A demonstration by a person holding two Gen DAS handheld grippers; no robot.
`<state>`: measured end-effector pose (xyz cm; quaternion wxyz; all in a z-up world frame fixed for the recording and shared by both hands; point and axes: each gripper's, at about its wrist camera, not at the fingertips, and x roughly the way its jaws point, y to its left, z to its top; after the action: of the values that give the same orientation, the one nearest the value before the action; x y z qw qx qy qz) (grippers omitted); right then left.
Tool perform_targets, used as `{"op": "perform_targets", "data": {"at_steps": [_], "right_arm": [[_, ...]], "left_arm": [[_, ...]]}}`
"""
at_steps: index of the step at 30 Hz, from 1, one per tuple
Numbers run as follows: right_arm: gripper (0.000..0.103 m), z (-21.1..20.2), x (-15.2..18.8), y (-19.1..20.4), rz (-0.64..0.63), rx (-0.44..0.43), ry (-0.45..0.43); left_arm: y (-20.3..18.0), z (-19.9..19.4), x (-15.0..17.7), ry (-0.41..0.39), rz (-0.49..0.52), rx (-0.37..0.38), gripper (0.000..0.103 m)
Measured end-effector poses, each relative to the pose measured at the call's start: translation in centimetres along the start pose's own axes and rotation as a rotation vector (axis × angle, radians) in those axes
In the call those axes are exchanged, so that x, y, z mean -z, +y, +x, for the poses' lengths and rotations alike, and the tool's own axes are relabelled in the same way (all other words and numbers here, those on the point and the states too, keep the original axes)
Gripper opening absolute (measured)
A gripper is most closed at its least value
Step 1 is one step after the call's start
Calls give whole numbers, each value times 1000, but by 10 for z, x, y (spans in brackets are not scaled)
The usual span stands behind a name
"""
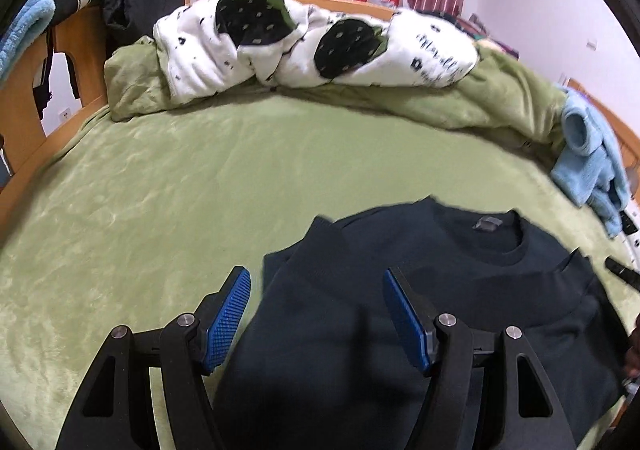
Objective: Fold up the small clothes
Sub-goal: 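Grasp the folded sweatshirt edge with both tools and lift it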
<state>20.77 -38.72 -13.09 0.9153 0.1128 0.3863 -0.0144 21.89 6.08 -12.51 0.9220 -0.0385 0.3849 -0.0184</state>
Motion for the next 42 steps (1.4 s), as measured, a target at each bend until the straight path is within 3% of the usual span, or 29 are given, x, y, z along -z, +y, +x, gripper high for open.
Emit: {"op": "perform_targets", "data": {"at_steps": [8, 13, 16, 18, 21, 23, 25, 27, 30, 32, 37, 42], "right_arm": [[48, 33, -4, -13, -24, 61, 49], [48, 56, 1, -18, -3, 47, 99], [43, 65, 4, -9, -50, 59, 116], [29, 68, 5, -3, -94, 94, 108], [17, 63, 3, 2, -125, 70, 76], [16, 39, -4, 2, -117, 56, -62], [16, 14, -14, -6, -75, 62, -186], [17, 20, -18, -16, -24, 61, -152], [17, 62, -3, -21, -17, 118, 2], [19, 75, -1, -24, -8, 124, 58], [25, 67, 0, -33, 41, 70, 43], [28, 46, -3, -23, 27, 93, 12]], "left_arm": [[14, 34, 1, 46, -2, -26, 67], [23, 52, 9, 77, -43, 8, 64], [22, 54, 9, 78, -43, 20, 52], [21, 53, 9, 64, -36, 13, 42], [21, 47, 7, 30, -34, -1, 28], [24, 45, 6, 14, -48, -3, 23], [28, 46, 6, 14, -64, -6, 6], [31, 49, 6, 25, -81, -14, 6], [36, 52, 6, 43, -109, 1, 6], [38, 51, 7, 43, -118, 11, 6], [38, 51, 8, 54, -120, 28, 7], [38, 43, 9, 65, -113, 9, 19]]}}
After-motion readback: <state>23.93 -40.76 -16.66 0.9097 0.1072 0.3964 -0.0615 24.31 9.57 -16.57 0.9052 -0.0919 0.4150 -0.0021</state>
